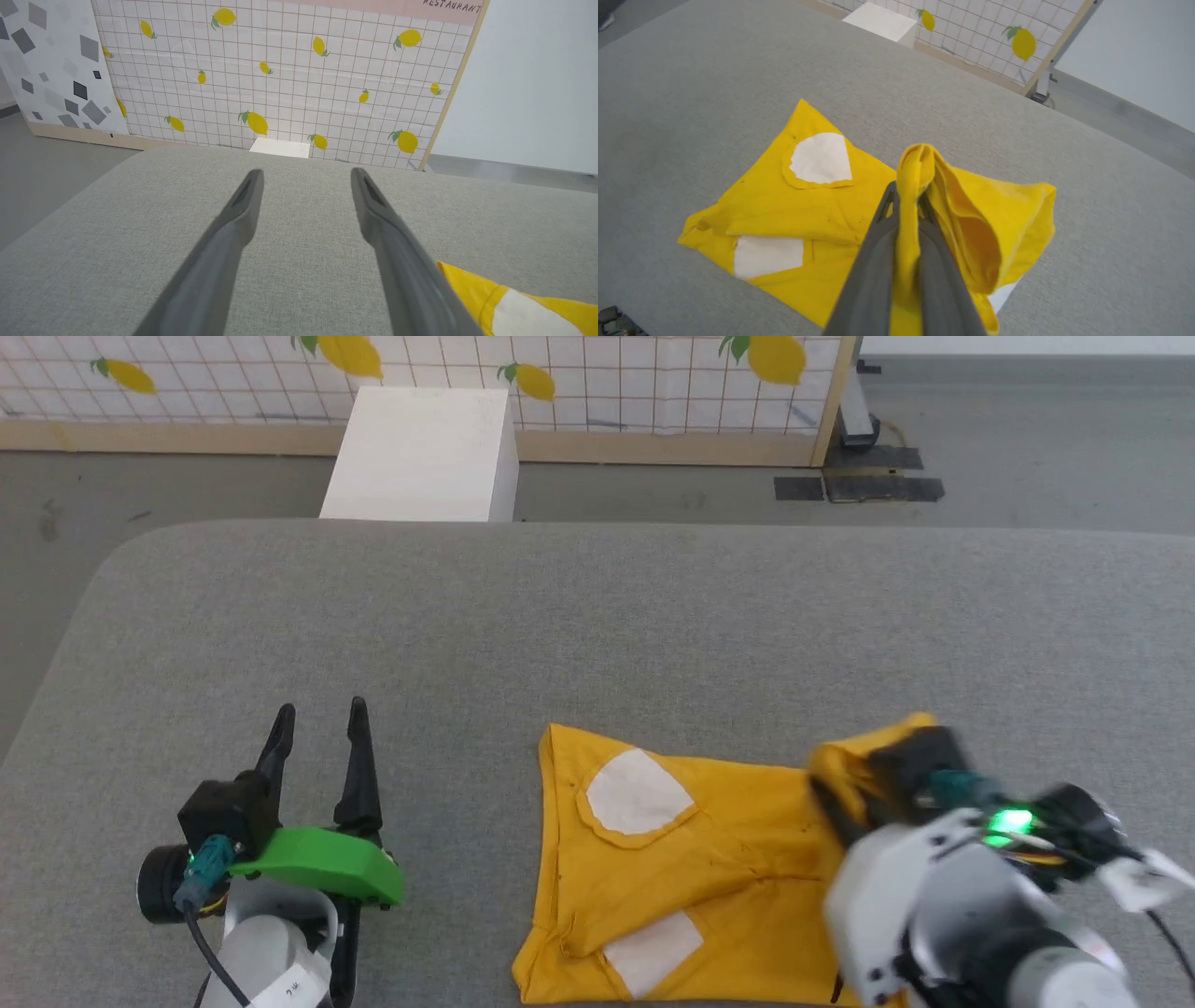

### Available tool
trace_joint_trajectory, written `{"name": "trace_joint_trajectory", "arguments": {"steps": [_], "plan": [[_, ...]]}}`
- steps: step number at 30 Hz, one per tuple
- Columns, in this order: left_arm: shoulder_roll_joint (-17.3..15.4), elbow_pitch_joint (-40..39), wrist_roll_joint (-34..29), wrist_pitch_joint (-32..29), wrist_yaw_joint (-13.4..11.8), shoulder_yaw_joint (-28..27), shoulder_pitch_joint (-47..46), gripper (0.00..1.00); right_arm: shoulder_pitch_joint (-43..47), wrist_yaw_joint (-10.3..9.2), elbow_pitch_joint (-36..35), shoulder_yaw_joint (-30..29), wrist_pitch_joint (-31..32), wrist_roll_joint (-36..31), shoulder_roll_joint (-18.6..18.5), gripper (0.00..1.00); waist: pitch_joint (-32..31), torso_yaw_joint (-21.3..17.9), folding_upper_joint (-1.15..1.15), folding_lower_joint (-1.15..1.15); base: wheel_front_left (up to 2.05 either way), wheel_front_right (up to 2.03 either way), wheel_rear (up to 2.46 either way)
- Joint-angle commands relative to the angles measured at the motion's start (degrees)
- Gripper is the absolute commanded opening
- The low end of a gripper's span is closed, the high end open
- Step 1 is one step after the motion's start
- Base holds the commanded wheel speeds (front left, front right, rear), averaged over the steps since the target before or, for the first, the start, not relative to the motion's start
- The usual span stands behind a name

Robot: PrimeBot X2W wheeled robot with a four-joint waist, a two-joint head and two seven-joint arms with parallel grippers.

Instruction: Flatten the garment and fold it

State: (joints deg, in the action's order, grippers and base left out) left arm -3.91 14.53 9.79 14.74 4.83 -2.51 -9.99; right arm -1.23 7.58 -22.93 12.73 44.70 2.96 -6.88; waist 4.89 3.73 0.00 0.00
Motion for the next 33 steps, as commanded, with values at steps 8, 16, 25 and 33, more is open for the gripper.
{"name": "trace_joint_trajectory", "arguments": {"steps": [8, 16, 25, 33], "plan": [[0.6, 0.4, 0.0, 0.3, 0.7, 0.7, -3.4, 1.0, -13.8, -0.09, 15.1, 16.7, -4.8, 3.6, 1.4, 0.0, 3.6, 3.2, 0.0, 0.0, 0.0, 0.0, 0.0], [0.9, 1.1, 0.4, 0.3, 0.9, 1.5, -4.9, 1.0, -22.6, -0.09, 35.1, 24.7, -10.2, 9.9, 3.8, 0.0, 5.9, 5.6, 0.0, 0.0, 0.0, 0.0, 0.0], [1.0, 2.0, 0.5, 0.3, 0.9, 1.5, -5.3, 1.0, -27.5, -0.09, 44.1, 29.9, -15.0, 19.9, 4.0, 1.0, 6.1, 5.4, 0.0, 0.0, 0.0, 0.0, 0.0], [1.0, 2.2, 0.1, 0.3, 0.9, 1.0, -3.9, 1.0, -27.3, -0.09, 35.5, 22.1, -30.7, 20.1, 4.0, 1.0, 3.4, 3.0, 0.0, 0.0, 0.0, 0.0, 0.0]]}}
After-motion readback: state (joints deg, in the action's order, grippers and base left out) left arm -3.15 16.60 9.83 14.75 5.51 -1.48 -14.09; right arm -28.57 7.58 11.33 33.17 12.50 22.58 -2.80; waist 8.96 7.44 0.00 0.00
